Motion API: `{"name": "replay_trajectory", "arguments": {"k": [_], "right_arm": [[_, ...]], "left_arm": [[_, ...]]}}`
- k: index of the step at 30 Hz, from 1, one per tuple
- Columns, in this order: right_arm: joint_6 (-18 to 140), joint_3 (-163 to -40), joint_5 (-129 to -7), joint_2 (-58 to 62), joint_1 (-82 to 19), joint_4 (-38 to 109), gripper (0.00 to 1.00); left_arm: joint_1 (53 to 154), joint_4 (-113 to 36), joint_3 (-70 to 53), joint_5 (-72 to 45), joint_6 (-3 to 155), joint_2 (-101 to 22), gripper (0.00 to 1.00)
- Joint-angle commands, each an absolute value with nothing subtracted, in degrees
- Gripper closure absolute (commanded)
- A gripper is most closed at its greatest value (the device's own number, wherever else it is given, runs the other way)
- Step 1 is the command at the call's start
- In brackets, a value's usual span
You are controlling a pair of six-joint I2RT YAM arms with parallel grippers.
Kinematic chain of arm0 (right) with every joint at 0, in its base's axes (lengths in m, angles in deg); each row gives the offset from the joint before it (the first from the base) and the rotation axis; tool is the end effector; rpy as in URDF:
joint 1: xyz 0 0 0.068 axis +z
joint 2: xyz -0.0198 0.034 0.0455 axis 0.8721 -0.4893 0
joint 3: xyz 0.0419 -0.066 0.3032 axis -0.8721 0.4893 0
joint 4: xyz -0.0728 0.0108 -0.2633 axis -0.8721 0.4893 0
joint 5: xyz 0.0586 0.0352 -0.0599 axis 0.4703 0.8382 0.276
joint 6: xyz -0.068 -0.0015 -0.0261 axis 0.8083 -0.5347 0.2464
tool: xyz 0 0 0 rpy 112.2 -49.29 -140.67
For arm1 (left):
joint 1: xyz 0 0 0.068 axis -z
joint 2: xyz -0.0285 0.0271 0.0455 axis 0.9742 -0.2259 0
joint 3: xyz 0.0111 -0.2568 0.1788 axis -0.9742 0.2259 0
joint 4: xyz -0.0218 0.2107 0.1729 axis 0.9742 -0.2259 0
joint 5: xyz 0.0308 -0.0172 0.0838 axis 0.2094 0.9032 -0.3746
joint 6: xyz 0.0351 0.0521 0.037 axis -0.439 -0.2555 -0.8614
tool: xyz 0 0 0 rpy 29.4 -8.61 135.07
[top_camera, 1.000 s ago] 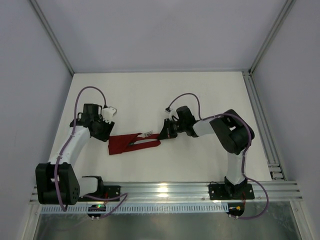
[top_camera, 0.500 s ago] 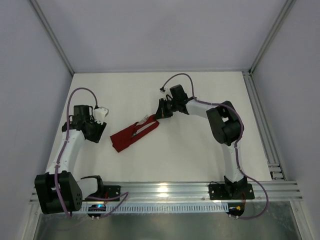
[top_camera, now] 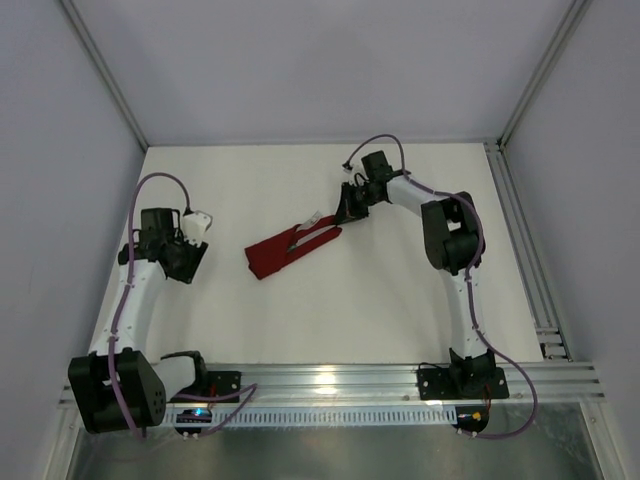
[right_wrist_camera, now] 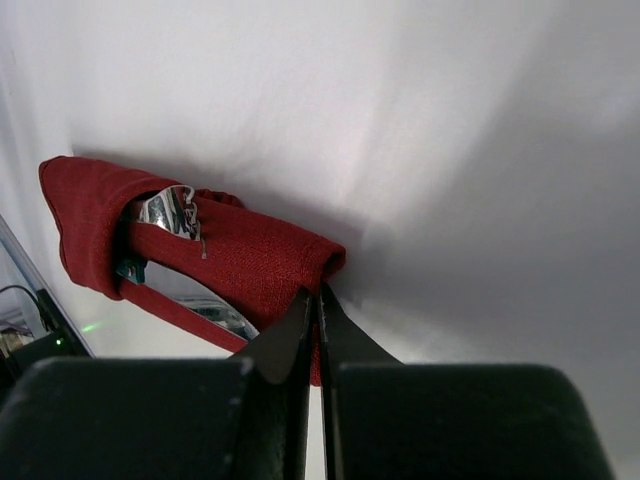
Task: Fold the napkin into a case and place the utensils inside
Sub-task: Move the smaller rectangle folded napkin to the corner of the board.
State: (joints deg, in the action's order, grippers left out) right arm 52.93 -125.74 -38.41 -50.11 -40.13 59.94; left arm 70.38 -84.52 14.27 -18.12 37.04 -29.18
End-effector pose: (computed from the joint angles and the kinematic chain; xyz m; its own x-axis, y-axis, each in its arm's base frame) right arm 0.4946 0.2243 0.1415 -0.9188 -0.1223 -0.3753 -0.3490 0.6956 0.6280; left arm 0.2215 0.0217 0.2616 -0.8005 0.3736 -0.4686 0.3252 0.9276 0.1840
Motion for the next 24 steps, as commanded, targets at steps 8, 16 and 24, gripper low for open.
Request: {"name": "replay_trajectory", "arguments": {"k": [8, 16, 24], "right_arm": [[55.4, -138.6, -40.3, -55.1, -51.9, 69.5, 0.96], [51.4, -151.3, -39.5, -62.5, -58.9, 72.7, 0.96], [48.2, -155.5, -41.5, -65.1, -61.9, 70.6, 0.95]], "left_arm": [[69.7, -85.1, 11.1, -20.2, 36.2, -28.8, 0.53], [69.2, -85.9, 9.6, -21.2, 36.1, -28.7, 0.53], [69.0, -86.4, 8.2, -21.1, 36.8, -29.8, 0.53]]}}
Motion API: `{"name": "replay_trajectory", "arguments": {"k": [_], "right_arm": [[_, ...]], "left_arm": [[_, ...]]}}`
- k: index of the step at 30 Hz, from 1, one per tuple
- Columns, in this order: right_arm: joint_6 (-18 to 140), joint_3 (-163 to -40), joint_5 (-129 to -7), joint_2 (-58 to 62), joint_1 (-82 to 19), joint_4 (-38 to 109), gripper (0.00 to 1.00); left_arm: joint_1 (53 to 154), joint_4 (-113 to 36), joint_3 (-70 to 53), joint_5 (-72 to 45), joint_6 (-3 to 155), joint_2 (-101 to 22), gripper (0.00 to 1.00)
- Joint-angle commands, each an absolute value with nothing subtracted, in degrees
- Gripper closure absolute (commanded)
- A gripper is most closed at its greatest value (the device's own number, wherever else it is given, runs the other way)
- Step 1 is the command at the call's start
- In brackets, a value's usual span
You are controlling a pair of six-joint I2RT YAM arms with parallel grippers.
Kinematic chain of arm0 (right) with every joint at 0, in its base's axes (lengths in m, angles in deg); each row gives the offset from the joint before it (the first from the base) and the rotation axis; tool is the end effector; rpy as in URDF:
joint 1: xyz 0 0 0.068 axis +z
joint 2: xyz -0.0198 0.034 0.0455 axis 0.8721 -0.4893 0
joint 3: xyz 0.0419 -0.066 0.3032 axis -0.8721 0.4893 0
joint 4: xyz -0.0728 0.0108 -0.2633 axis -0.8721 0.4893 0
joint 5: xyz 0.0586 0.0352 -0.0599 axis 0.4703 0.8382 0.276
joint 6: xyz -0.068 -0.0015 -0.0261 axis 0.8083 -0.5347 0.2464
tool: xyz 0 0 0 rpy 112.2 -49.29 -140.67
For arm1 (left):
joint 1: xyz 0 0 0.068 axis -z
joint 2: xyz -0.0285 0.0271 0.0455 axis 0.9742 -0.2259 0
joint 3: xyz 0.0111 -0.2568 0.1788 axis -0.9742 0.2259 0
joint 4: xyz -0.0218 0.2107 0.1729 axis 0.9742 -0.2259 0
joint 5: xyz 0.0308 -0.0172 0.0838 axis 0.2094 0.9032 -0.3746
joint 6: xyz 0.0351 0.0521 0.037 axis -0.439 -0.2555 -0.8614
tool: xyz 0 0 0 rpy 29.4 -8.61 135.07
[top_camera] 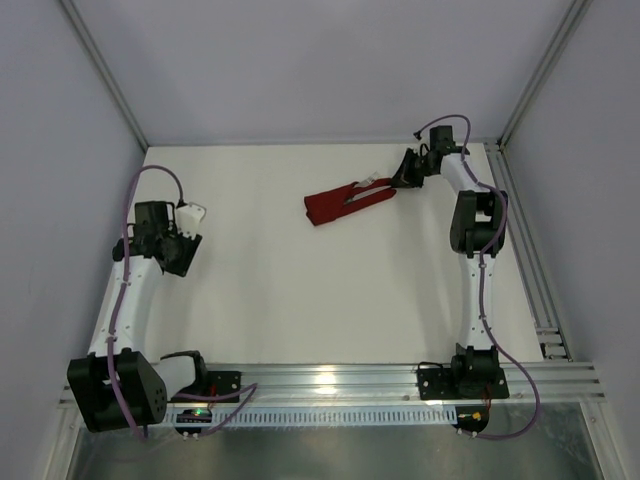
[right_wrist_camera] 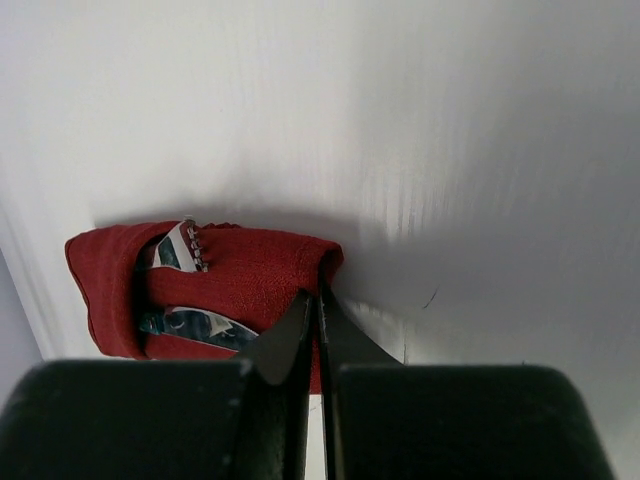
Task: Fold the napkin into a case and place the utensils inside
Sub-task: Move the smaller rectangle folded napkin to the corner of the board, then reset both arms
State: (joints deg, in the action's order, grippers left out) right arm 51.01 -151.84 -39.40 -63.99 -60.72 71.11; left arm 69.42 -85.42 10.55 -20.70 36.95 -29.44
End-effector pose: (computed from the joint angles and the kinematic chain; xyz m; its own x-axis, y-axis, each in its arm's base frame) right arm 0.6051 0.0352 0.1402 -0.8965 0.2375 -0.3740 -0.0563 0.7762 0.6279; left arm 0.2274 0.0290 0.2812 -0.7960 0.3638 -0.4838 0.2808 0.9300 0.2373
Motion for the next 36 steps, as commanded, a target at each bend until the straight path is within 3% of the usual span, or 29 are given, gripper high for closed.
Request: {"name": "replay_trajectory", "arguments": {"k": [1, 3, 4, 6, 7, 10, 13, 17, 18, 23, 29, 36], "right_arm": [[47.5, -155.8, -42.4, -65.0, -62.2, 69.5, 0.95], [46.3, -156.0, -42.6, -65.1, -62.6, 68.4, 0.94], [46.3, -156.1, -41.9, -65.2, -62.6, 68.2, 0.88], [46.6, -156.2, -40.5, -65.2, -62.6, 68.5, 0.72], [47.6, -156.1, -40.3, -64.9, -62.6, 68.8, 0.57], [51.2, -154.6, -42.6, -62.3, -62.6, 70.6, 0.46], [52.6, -151.6, -44.6, -57.4, -63.1, 70.5, 0.43], [53.8, -147.3, -47.3, -49.2, -64.7, 69.7, 0.15], [54.0, -145.8, -48.2, -46.8, -65.0, 68.6, 0.01], [54.8, -128.2, -62.5, -25.7, -66.5, 62.2, 0.01], [53.2, -98.4, -86.7, -3.0, -67.0, 51.3, 0.01], [46.5, -73.4, -94.3, 14.2, -67.0, 49.2, 0.01]], "left_arm": [[68.9, -86.5, 8.2, -21.1, 36.9, -29.9, 0.53], [68.9, -86.7, 8.2, -21.1, 36.9, -29.7, 0.53], [68.9, -86.7, 8.2, -21.2, 36.9, -29.6, 0.53], [68.9, -86.7, 8.4, -21.2, 36.8, -29.3, 0.53], [68.9, -86.9, 8.4, -21.1, 36.9, -29.0, 0.53], [68.9, -87.3, 8.3, -21.1, 37.0, -28.6, 0.52], [68.9, -87.8, 8.1, -21.1, 37.1, -28.3, 0.52], [68.9, -88.7, 8.1, -21.0, 37.9, -27.2, 0.51], [68.9, -89.1, 8.2, -20.9, 38.1, -26.8, 0.51], [68.9, -89.0, 11.1, -21.2, 38.7, -23.7, 0.44], [68.8, -88.0, 14.8, -23.0, 39.3, -20.2, 0.37], [68.7, -84.5, 19.0, -22.6, 41.4, -18.6, 0.36]]}}
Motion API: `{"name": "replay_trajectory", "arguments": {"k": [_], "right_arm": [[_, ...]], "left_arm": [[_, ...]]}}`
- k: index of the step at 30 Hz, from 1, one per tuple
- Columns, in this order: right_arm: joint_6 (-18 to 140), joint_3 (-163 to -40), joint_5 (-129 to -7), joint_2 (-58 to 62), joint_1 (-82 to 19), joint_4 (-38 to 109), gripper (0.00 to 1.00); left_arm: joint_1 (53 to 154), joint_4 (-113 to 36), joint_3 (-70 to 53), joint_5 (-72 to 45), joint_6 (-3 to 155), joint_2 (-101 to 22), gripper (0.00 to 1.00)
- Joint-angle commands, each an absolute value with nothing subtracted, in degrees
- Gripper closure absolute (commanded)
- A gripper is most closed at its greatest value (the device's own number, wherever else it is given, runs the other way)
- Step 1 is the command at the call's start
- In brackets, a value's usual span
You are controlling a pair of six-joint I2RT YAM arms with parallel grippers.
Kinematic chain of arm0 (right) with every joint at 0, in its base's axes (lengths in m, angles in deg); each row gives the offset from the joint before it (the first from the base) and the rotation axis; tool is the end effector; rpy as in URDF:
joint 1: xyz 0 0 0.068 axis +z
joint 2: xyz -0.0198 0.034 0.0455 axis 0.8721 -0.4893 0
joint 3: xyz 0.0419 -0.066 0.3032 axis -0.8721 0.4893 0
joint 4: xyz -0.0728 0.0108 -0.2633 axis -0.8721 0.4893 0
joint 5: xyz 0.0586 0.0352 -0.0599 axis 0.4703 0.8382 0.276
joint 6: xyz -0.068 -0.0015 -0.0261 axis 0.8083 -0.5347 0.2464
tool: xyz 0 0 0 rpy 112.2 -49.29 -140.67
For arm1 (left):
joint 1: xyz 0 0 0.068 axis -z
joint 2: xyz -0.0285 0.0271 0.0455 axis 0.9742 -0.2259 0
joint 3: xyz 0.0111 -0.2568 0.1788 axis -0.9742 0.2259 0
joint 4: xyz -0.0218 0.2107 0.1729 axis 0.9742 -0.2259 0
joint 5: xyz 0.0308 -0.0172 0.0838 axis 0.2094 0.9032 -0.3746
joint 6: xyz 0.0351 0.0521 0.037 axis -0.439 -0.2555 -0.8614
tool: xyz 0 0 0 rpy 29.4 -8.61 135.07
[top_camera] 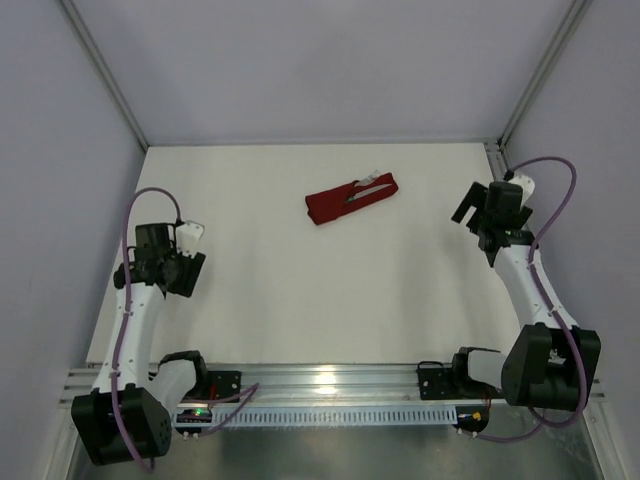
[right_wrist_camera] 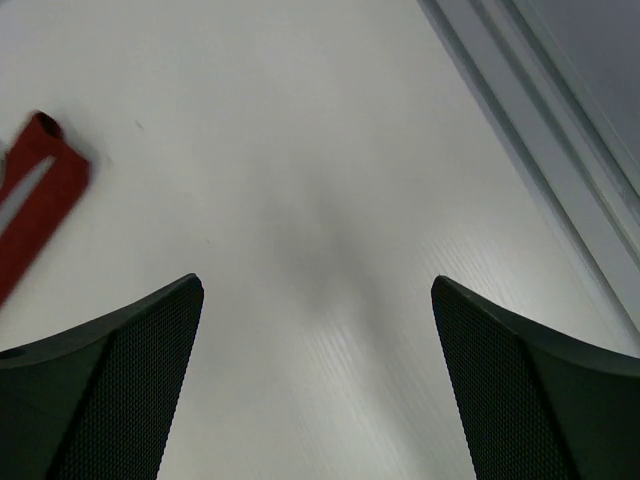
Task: Fold the napkin into a case and place the utensils inside
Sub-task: Reset both arms
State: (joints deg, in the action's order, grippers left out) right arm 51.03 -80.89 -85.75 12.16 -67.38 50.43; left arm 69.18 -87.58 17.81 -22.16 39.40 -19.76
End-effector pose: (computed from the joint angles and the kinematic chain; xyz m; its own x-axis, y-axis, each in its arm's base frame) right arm 0.2949 -0.0458 0.3205 -0.4154 0.3375 -0.8447 0.4095 0.8986 0.1577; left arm 0.1828 0.0254 0.2673 -0.8122 0.3199 -0.4878 0.2292 0.9440 0.2374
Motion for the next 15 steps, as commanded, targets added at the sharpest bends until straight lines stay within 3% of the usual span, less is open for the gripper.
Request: {"name": "replay_trajectory", "arguments": {"k": [1, 15], "right_arm": [[45.7, -71.7, -95.0, 16.4, -67.0, 49.3, 0.01], [49.0, -60.0, -96.6, 28.9, -67.0, 47.3, 0.01]], "left_arm": [[68.6, -84.1, 19.8, -22.6, 41.7, -18.6, 0.36], [68.7, -81.3, 24.3, -19.5, 44.0, -16.7, 0.36]]}}
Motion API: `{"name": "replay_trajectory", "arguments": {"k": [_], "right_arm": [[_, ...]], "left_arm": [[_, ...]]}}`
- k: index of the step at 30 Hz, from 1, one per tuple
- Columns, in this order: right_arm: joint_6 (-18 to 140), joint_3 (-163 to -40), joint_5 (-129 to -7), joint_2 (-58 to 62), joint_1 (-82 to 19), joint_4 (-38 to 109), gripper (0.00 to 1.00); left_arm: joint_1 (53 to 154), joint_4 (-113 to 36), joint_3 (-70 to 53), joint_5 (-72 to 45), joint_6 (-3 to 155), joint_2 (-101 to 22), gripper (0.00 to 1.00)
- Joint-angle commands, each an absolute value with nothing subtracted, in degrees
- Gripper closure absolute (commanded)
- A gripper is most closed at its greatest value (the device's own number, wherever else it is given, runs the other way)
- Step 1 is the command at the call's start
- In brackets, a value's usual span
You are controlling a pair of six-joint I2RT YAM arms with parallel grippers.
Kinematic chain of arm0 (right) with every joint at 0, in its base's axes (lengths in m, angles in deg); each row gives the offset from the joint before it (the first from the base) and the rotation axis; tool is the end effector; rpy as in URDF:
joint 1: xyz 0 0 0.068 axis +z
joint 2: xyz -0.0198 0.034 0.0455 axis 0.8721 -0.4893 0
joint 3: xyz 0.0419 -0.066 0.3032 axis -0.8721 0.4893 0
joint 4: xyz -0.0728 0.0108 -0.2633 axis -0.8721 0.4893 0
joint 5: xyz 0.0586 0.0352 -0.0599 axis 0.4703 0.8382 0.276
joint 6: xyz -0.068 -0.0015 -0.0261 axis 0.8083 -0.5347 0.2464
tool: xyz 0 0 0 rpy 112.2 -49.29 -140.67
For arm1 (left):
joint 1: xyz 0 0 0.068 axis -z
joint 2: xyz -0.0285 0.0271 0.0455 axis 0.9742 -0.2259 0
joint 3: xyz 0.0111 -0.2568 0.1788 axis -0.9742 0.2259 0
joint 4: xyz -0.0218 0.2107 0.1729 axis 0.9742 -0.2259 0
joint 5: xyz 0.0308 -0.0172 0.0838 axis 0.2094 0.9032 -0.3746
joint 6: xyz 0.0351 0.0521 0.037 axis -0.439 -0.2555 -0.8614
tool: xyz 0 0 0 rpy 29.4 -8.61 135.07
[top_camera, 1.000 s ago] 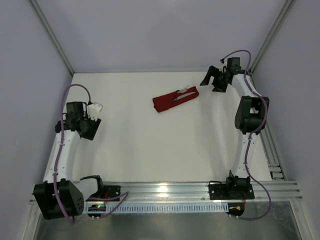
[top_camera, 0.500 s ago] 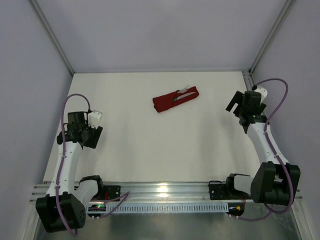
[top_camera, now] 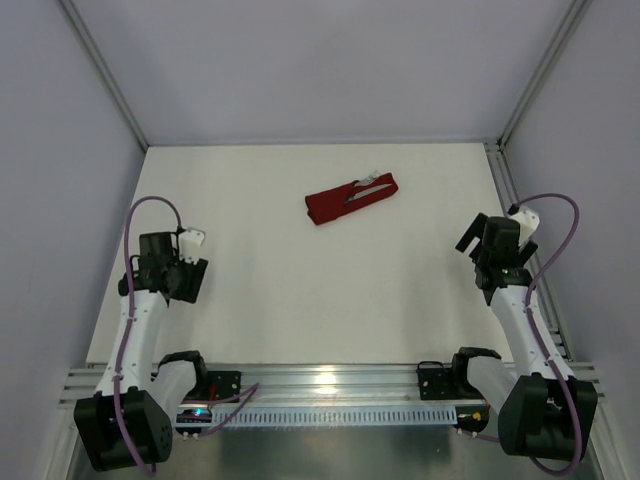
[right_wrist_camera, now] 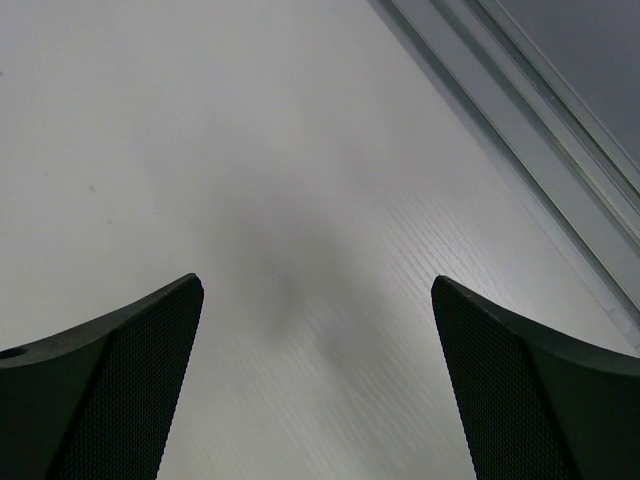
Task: Fold the napkin into a case and place the utensils inside
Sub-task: Reset both arms
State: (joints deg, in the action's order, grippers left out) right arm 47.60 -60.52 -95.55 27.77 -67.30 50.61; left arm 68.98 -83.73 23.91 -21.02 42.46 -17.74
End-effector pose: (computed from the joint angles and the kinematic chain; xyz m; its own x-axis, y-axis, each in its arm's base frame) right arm 0.2099 -0.0456 0.2531 -0.4163 0.3771 -0.8273 0.5676 0.8187 0.0875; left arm 0.1741 0.0236 0.2419 -0.8222 0.2664 -0.5030 0.1928 0.9618 0.1943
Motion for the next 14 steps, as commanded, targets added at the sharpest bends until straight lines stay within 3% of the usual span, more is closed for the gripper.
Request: {"name": "replay_trajectory", "arguments": {"k": [1, 14], "right_arm": [[49.1, -59.8, -96.0, 29.0, -67.0, 47.1, 0.01], [51.3, -56.4, -93.5, 31.8, -67.0, 44.5, 0.01]], "left_arm": [[68.7, -81.3, 24.4, -19.5, 44.0, -16.6, 0.36], [68.6, -82.2, 24.5, -19.0, 44.0, -15.7, 0.37]]}}
